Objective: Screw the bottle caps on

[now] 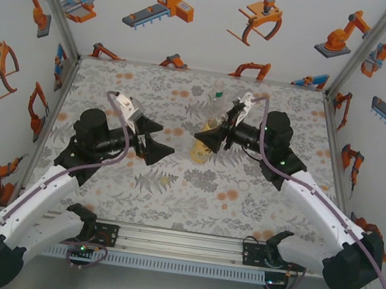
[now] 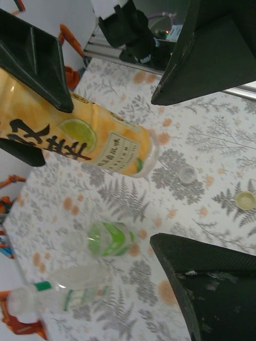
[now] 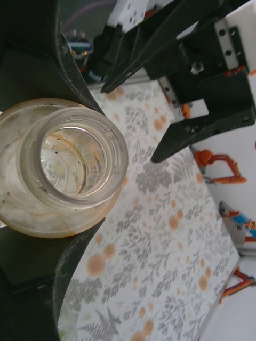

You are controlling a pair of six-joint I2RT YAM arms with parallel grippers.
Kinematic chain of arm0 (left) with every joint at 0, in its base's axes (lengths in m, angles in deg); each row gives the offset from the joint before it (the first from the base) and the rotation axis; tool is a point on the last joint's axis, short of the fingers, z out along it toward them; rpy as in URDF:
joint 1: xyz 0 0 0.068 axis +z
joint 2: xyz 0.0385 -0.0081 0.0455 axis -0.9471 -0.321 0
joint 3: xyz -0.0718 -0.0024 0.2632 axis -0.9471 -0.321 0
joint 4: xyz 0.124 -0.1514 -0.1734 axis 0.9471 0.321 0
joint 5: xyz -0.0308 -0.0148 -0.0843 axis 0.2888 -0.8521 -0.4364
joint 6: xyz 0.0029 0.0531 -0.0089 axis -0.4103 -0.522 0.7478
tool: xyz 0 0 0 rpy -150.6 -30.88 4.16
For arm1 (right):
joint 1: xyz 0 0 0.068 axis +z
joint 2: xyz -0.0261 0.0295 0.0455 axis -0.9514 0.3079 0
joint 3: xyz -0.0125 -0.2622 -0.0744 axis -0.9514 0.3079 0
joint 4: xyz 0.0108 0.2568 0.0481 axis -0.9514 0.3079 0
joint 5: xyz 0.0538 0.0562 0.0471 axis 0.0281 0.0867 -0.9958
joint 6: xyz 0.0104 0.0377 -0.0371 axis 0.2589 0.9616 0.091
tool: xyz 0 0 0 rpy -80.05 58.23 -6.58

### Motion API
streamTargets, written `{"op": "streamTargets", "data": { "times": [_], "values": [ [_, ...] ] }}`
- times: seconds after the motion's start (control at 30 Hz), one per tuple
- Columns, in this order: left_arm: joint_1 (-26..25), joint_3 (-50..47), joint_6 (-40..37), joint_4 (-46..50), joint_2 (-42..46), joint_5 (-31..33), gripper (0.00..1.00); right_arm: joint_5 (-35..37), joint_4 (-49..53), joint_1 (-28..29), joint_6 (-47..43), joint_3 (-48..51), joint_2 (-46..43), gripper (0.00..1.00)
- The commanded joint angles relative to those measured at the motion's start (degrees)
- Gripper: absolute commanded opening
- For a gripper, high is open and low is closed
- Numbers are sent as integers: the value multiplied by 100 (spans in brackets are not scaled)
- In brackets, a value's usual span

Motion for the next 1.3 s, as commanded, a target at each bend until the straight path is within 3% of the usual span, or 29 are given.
{"op": "streamTargets", "data": {
  "times": [0.0,0.27,0.77,0.97,1.27],
  "values": [
    [-270,316,292,-696,-118,-124,97,-207,415,87,791,-505,-45,19],
    [-845,759,456,-1265,-521,-250,97,-227,-25,483,1284,-730,-121,12],
    [-1555,1255,386,-997,-994,-865,99,-54,-616,922,1295,-1090,-209,10],
    [-1698,1452,309,-721,-1080,-1070,92,-248,-667,994,1285,-1252,-156,10],
    [-1722,1575,184,-574,-1088,-1082,73,-412,-527,1241,1181,-1373,-33,9]
  ]
}}
